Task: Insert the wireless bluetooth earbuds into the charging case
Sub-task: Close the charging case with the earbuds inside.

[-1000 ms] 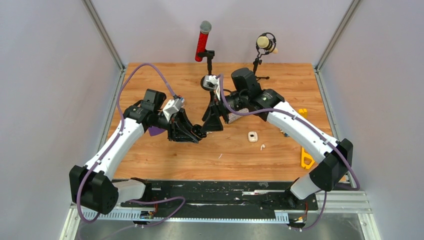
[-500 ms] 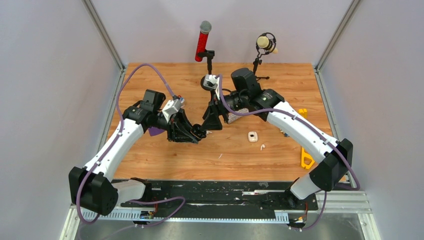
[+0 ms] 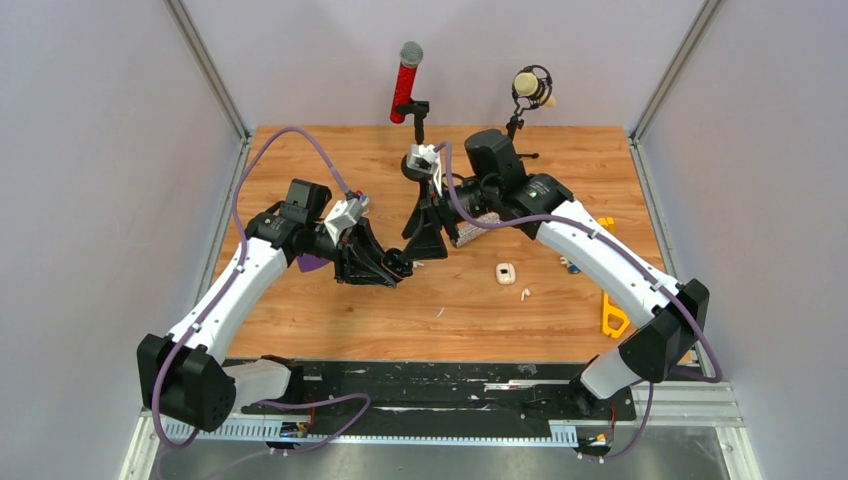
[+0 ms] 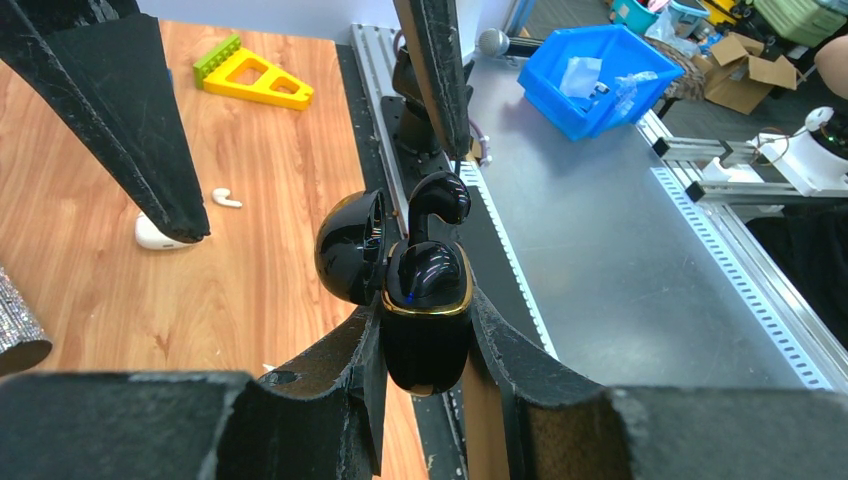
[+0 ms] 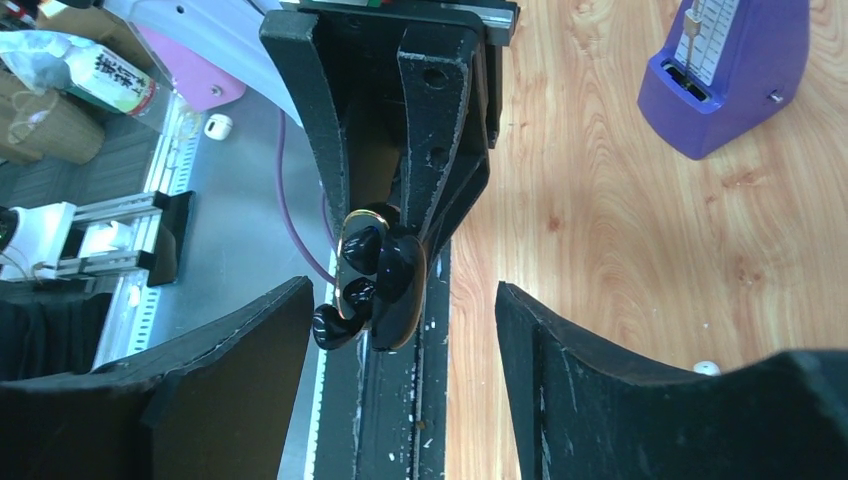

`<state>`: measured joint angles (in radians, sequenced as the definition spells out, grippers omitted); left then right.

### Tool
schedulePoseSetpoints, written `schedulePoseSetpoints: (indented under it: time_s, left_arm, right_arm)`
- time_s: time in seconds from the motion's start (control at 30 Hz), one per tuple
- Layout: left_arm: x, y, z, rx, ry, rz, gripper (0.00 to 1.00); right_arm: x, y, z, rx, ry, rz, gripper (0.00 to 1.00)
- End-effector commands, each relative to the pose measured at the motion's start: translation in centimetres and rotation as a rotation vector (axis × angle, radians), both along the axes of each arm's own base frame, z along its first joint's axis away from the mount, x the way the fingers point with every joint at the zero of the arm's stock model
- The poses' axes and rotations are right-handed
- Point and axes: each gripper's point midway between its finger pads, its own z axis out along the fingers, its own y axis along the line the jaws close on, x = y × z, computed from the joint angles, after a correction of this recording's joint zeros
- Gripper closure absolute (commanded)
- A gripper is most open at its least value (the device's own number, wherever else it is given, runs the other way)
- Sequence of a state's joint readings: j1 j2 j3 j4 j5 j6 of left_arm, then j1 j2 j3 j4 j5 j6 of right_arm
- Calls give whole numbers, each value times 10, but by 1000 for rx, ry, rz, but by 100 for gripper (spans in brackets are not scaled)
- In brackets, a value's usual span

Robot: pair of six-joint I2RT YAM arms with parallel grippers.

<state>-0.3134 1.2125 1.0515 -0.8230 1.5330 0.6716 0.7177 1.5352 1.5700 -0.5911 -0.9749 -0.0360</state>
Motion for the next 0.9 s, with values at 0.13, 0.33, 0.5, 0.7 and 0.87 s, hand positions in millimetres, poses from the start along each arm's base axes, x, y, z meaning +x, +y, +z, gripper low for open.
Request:
schedulePoseSetpoints:
  time_s: [0.13, 0.33, 0.5, 0.7, 0.87]
  left_arm:
    - [-20, 4, 30, -138, 5, -92, 100]
    - [-18, 3, 29, -137, 6, -92, 100]
    - [-18, 3, 30, -137, 7, -92, 100]
    - [-19, 3, 30, -137, 6, -93, 100]
    - [-18, 4, 30, -137, 4, -92, 100]
  right_arm:
    - [-8, -21, 11, 7, -178, -34, 31]
    - [-5, -30, 5, -17, -230, -72, 31]
    - [0, -29, -13, -65, -225, -89, 32]
    - [0, -23, -25, -104, -243, -98, 32]
    - [-9, -20, -24, -101, -248, -76, 32]
